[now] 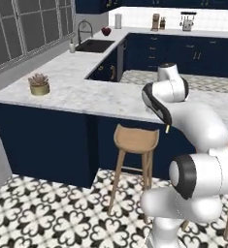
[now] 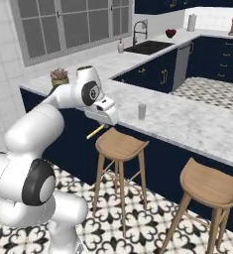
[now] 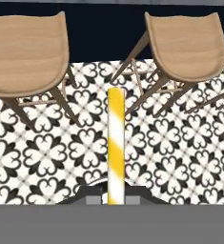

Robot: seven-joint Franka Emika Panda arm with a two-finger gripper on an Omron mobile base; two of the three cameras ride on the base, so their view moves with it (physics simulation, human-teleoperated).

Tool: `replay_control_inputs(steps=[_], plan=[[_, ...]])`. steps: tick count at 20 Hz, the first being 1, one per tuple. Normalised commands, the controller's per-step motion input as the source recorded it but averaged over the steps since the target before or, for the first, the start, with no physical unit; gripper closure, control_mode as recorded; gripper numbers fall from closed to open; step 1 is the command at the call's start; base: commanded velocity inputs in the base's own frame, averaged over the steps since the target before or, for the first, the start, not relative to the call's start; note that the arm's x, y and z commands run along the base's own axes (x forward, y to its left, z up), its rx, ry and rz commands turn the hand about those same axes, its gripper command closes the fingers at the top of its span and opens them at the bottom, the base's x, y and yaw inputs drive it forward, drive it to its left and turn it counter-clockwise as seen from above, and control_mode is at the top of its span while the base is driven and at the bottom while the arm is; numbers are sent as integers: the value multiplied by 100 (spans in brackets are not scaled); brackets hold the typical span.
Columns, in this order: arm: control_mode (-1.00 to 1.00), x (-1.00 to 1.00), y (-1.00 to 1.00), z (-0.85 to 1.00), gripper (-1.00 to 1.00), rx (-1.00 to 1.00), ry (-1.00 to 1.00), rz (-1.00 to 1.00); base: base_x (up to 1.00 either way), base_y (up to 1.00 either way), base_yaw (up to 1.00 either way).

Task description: Take a straw from the drawer in front and place it inside the glass cup on the dining counter.

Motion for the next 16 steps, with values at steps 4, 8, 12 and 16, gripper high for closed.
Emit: replay_control_inputs(steps=[4,8,12,16], plan=[[100,0,0,0,100,0,0,0,90,55,-42],[100,0,0,0,100,0,0,0,86,43,-42],[100,0,0,0,100,0,0,0,85,34,-41],[100,0,0,0,100,0,0,0,88,32,-42]])
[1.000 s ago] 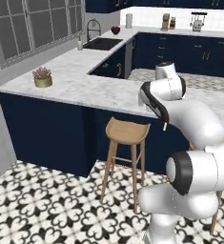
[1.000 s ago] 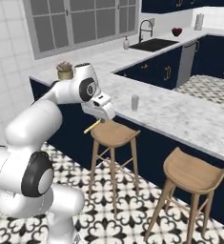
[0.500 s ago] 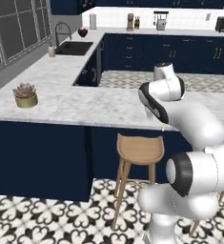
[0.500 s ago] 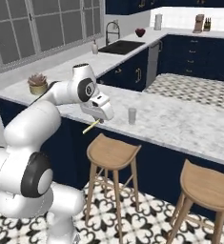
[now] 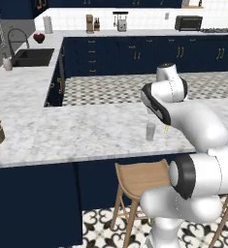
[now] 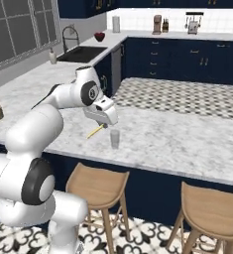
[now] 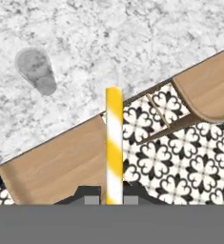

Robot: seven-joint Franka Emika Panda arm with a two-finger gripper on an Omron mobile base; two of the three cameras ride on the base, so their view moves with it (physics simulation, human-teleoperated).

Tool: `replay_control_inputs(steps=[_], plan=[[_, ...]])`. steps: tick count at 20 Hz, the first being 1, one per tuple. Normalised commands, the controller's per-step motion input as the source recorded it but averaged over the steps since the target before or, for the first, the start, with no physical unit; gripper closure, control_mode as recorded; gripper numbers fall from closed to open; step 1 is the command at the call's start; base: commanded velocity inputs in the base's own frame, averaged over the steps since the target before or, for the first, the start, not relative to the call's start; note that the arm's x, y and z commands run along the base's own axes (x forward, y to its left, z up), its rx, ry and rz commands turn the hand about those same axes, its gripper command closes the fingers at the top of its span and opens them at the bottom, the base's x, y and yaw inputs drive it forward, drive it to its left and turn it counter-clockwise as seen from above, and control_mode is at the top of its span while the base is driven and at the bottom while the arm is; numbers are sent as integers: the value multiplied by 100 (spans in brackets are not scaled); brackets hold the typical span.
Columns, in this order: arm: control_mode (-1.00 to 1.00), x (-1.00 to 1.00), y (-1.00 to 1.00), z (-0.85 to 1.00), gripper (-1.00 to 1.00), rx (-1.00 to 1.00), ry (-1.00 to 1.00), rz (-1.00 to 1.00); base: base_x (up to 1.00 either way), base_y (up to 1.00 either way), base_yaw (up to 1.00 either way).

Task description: Take a straw from the drawer in front and place it inside the glass cup on the dining counter.

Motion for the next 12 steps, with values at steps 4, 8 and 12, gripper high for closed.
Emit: replay_control_inputs(steps=[4,8,12], plan=[[100,0,0,0,100,0,0,0,79,49,-41],[-100,38,20,28,100,0,-5,-22,0,0,0],[-100,5,0,44,100,0,-30,6,0,0,0]])
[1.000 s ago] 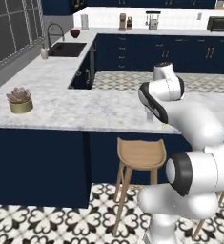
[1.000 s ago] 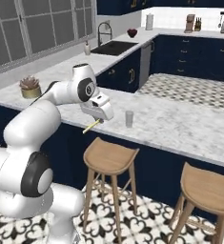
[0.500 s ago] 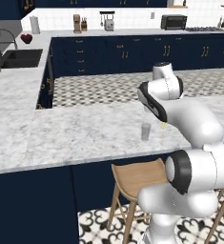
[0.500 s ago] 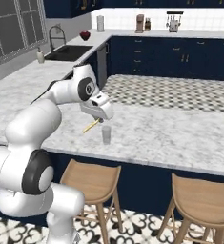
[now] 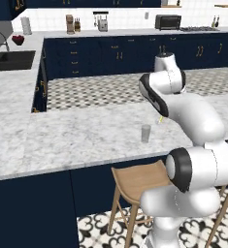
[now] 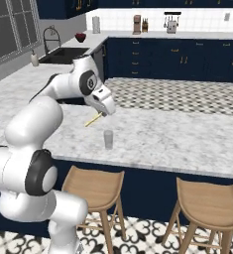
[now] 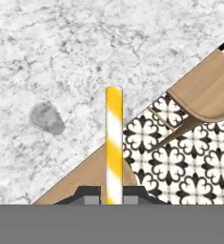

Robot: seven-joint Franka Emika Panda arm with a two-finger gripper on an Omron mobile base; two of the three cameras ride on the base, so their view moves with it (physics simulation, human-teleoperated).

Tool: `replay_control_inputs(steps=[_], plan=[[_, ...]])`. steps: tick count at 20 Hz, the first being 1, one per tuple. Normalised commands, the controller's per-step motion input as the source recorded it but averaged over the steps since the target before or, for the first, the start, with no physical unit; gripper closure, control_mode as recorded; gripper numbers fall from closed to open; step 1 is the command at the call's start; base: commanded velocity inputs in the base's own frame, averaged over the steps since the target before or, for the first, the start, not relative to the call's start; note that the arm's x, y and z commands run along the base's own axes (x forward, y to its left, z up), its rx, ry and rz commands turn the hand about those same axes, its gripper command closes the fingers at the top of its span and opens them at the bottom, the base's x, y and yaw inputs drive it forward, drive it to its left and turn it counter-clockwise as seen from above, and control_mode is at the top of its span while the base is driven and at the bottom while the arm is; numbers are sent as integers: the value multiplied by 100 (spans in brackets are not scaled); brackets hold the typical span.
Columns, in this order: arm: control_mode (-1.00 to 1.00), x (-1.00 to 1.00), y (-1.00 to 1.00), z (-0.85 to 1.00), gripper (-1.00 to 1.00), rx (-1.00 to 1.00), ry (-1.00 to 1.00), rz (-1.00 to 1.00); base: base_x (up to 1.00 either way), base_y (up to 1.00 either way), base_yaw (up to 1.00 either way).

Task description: Take a straw from the drawer in front and place it inside the glass cup on the dining counter.

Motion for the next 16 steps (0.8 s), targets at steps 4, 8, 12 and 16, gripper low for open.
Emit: replay_control_inputs(steps=[4,8,12,16], plan=[[-100,0,0,29,100,0,-46,34,0,0,0],[-100,4,0,5,100,0,-41,48,0,0,0],[-100,29,-9,0,100,0,-36,56,0,0,0],[-100,51,1,0,100,0,-28,53,0,0,0]])
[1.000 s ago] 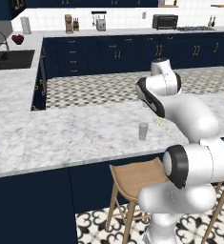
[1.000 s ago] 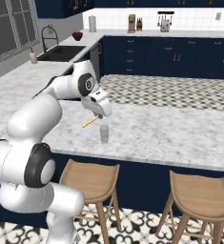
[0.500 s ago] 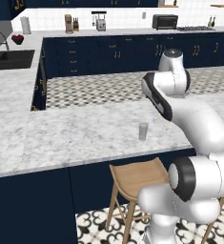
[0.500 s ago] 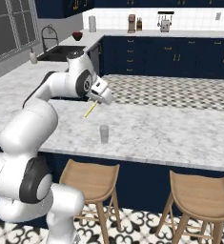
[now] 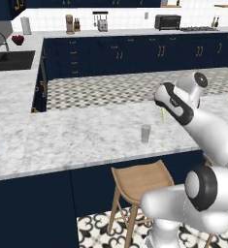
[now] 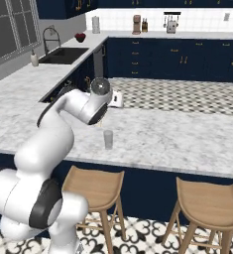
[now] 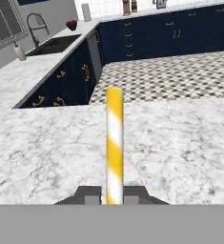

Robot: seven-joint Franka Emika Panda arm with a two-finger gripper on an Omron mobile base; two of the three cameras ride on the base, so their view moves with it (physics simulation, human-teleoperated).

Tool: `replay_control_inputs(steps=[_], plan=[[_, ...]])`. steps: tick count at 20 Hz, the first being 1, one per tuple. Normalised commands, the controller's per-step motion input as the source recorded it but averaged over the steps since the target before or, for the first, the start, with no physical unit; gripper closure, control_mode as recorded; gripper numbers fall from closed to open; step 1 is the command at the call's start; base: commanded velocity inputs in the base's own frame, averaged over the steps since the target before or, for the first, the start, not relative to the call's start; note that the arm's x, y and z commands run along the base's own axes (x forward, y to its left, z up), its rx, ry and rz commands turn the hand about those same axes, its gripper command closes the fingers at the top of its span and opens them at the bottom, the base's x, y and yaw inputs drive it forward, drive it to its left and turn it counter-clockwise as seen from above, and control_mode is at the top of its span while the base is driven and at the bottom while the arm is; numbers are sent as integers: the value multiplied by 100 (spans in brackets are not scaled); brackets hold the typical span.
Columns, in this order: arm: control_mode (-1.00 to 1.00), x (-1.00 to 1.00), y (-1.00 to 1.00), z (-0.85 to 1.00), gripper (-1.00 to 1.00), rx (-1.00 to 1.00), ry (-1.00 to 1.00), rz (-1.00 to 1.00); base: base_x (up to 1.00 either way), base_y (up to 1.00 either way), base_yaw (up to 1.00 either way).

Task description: Take a straw from the drawer in front and place it inside the glass cup on the dining counter.

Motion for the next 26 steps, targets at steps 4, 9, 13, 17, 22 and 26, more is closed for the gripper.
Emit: replay_control_inputs(steps=[4,9,13,17,22,26], plan=[[-100,51,24,0,100,2,-29,38,0,0,0],[-100,25,35,-2,100,5,-19,27,0,0,0],[-100,48,0,-13,100,7,-1,23,0,0,0],[-100,66,-4,-6,100,9,6,16,0,0,0],[-100,43,-19,-3,100,11,26,5,0,0,0],[-100,2,-13,-21,100,6,24,2,0,0,0]])
